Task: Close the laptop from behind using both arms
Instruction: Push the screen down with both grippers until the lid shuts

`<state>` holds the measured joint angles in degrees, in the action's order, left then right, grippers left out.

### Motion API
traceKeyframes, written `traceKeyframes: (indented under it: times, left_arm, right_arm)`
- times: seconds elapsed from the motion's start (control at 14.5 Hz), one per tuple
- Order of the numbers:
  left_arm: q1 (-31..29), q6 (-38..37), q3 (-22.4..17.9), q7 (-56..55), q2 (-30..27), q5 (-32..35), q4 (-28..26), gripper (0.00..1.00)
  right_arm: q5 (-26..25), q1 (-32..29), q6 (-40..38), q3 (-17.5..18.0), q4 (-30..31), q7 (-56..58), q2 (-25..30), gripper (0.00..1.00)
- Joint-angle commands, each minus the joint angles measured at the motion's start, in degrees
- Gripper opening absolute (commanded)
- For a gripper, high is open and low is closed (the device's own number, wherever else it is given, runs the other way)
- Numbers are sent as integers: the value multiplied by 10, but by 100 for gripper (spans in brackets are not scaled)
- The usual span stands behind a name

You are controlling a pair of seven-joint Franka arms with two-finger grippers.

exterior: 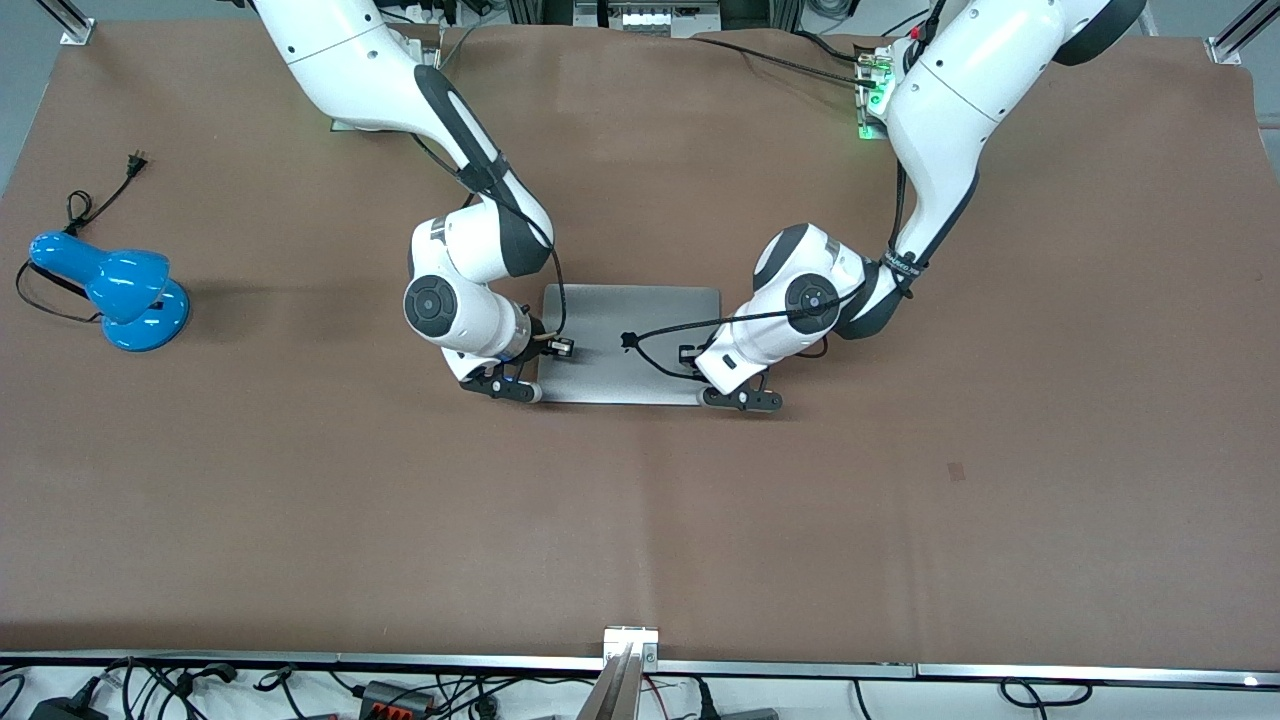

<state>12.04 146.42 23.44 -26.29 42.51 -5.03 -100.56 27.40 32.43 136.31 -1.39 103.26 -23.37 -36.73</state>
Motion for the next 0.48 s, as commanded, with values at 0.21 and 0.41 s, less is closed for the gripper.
traceKeyframes:
  times: [0.21, 0.41]
  left_arm:
    - [-14, -133, -5, 2, -85, 25, 9, 1]
    - [-42, -220, -3, 3, -146, 64, 10, 1]
  right_arm:
    - [-36, -10, -40, -17, -36, 9, 15, 0]
    - [-67, -13, -148, -58, -79, 10, 53, 0]
